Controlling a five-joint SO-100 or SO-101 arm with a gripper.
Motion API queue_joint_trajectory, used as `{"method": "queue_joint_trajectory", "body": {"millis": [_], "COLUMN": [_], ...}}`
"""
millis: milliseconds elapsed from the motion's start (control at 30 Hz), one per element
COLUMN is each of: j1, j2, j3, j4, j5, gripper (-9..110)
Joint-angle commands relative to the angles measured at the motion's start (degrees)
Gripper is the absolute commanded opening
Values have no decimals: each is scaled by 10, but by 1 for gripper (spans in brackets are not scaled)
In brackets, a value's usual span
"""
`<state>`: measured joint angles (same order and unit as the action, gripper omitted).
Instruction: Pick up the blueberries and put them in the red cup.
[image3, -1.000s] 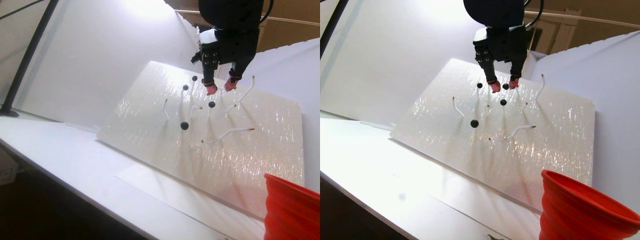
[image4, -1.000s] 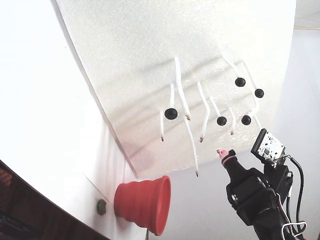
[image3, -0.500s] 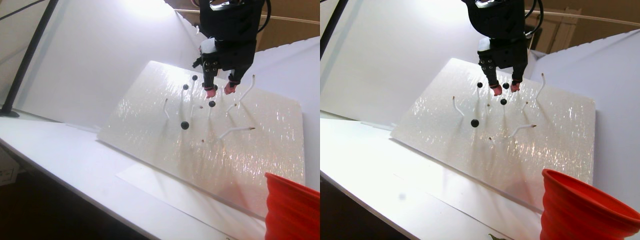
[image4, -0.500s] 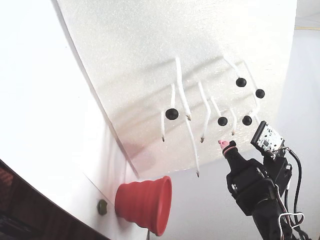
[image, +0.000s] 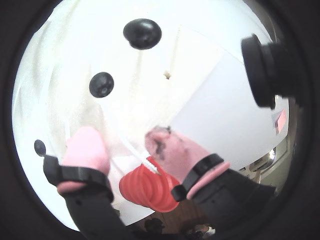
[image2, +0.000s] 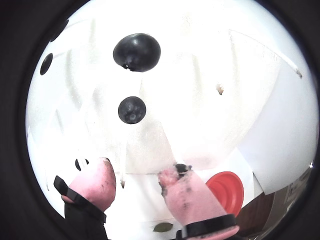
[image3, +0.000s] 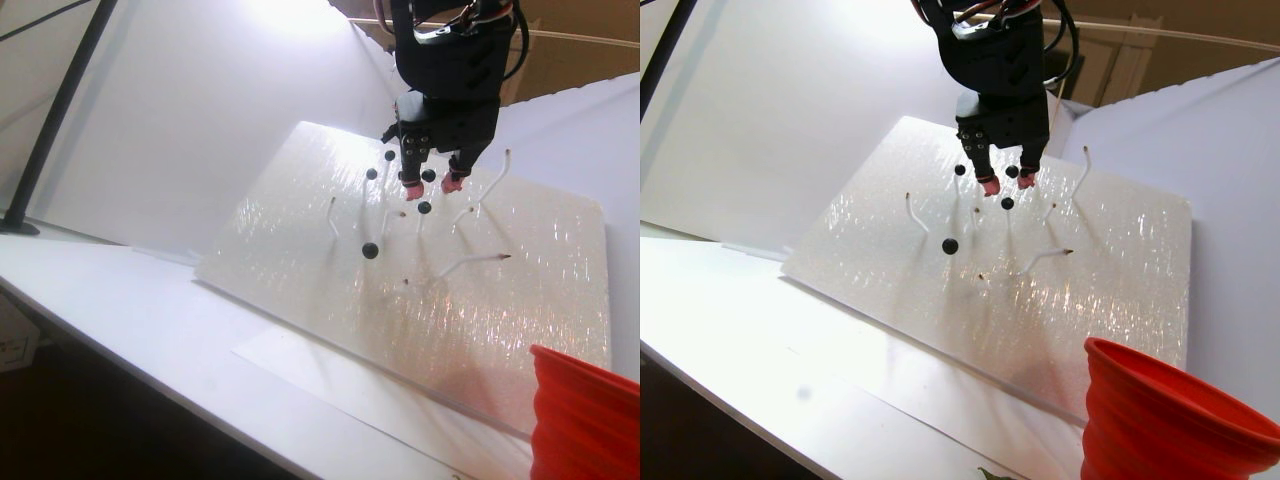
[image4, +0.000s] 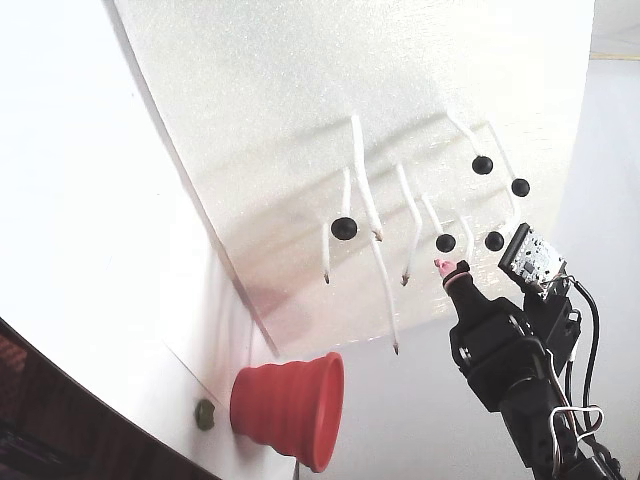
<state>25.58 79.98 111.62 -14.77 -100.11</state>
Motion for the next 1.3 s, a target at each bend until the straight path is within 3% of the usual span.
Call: {"method": "queue_joint_trajectory", "body": {"millis": [0, 1267], "j1": [3, 3], "j2": [4, -94], "j3": [-74, -190], "j4": [-17, -31], "j5": [4, 4], "gripper": [18, 19]}}
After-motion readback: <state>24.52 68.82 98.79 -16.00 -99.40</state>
